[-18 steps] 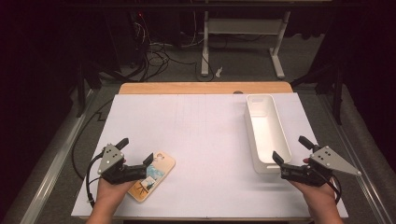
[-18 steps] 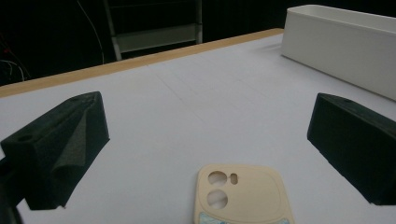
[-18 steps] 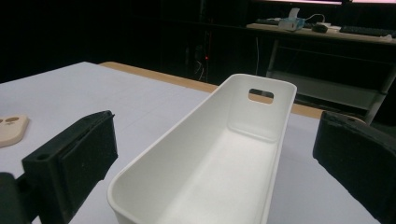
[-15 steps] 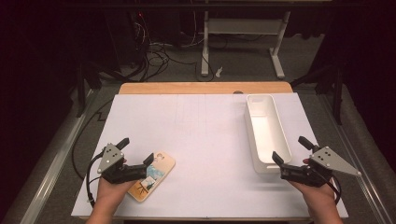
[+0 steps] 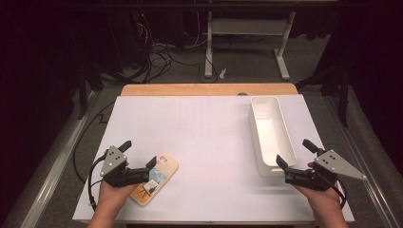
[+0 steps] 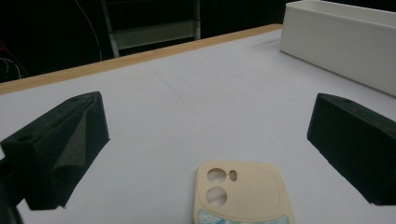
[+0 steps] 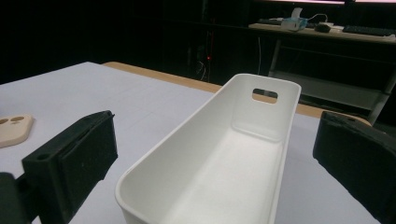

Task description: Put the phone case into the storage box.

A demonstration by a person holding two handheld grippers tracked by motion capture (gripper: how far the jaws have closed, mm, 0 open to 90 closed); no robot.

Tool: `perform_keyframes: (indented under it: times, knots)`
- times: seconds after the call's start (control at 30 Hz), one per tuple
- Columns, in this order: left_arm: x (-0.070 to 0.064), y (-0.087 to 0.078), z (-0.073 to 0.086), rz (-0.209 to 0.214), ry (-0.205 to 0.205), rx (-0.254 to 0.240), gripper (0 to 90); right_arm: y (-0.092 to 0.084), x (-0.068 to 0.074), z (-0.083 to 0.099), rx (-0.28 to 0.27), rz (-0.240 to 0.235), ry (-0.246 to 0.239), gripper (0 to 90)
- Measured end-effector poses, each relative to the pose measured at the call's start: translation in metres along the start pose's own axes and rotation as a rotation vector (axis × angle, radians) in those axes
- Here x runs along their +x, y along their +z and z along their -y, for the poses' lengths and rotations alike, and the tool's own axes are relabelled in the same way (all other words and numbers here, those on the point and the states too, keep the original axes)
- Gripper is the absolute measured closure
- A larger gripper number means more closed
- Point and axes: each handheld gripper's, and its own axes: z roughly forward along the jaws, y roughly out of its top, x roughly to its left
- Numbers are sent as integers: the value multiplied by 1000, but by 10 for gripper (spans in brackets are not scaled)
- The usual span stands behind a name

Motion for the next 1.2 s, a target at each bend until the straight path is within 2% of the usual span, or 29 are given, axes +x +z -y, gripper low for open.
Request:
perform_keyframes:
  times: [0.53, 0.93, 1.0, 1.1, 1.2]
  knots:
    - [7, -1, 2, -4, -37, 19, 8, 0, 0, 0, 1, 0, -1, 3]
    - [8, -1, 4, 2, -45, 63, 8, 1, 1, 0, 6, -3, 2, 3]
    - [9, -2, 5, 14, -42, 85, 8, 1, 1, 0, 5, -4, 3, 3]
    - [8, -2, 6, 10, -37, 131, 8, 1, 1, 0, 4, -3, 3, 2]
    - [10, -1, 6, 15, -53, 177, 8, 0, 0, 0, 1, -2, 10, 3]
